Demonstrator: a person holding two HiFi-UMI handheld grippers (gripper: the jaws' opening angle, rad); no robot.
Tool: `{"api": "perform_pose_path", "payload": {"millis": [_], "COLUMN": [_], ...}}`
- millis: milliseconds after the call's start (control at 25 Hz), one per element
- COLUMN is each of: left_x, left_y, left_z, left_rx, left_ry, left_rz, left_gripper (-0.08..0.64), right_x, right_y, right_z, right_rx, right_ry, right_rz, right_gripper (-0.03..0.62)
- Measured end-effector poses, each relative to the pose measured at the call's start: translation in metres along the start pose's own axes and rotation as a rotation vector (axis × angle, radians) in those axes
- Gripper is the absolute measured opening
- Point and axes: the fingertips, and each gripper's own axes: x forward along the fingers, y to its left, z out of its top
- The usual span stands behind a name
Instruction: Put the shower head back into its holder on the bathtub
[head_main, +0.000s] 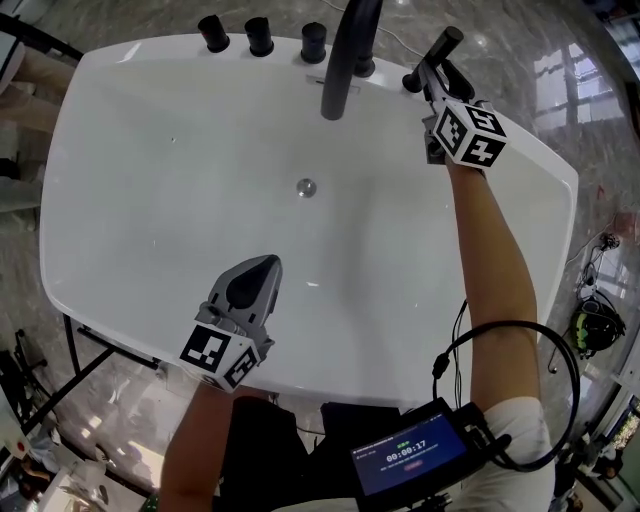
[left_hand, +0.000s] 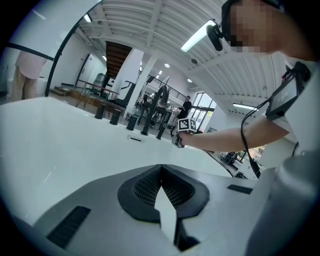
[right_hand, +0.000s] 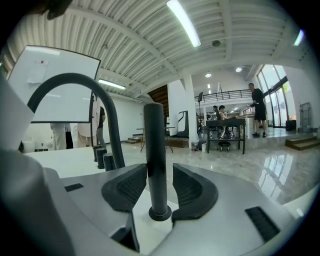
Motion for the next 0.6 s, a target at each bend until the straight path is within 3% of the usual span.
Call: {"api": "perform_pose_path", "payload": {"millis": [200,400,600], "left_x": [-0.008,-0.014,-0.02], "left_y": [-0.008,-0.028,-0.058], "left_z": [0.004,0.013,0.025], "left_rx": [0.001,0.076,0.077], "left_ry": [-0.023,-0.027,-0.057], "left_rz": [0.003,-0.003,-0.01], "left_gripper": [0.017,0.017,0.017], "right_x": [-0.03,-0.077,-0.131], "right_y": [0.002,0.022,0.043], "right_z": [0.016,0.046,0.086], "right_rx": [0.038,0.016,-0.011], "right_ry": [-0.071,-0.127,-0.18], "right_rz": [-0.008,0.046,0.121], "right_gripper": [0.152,0.15,0.15]}}
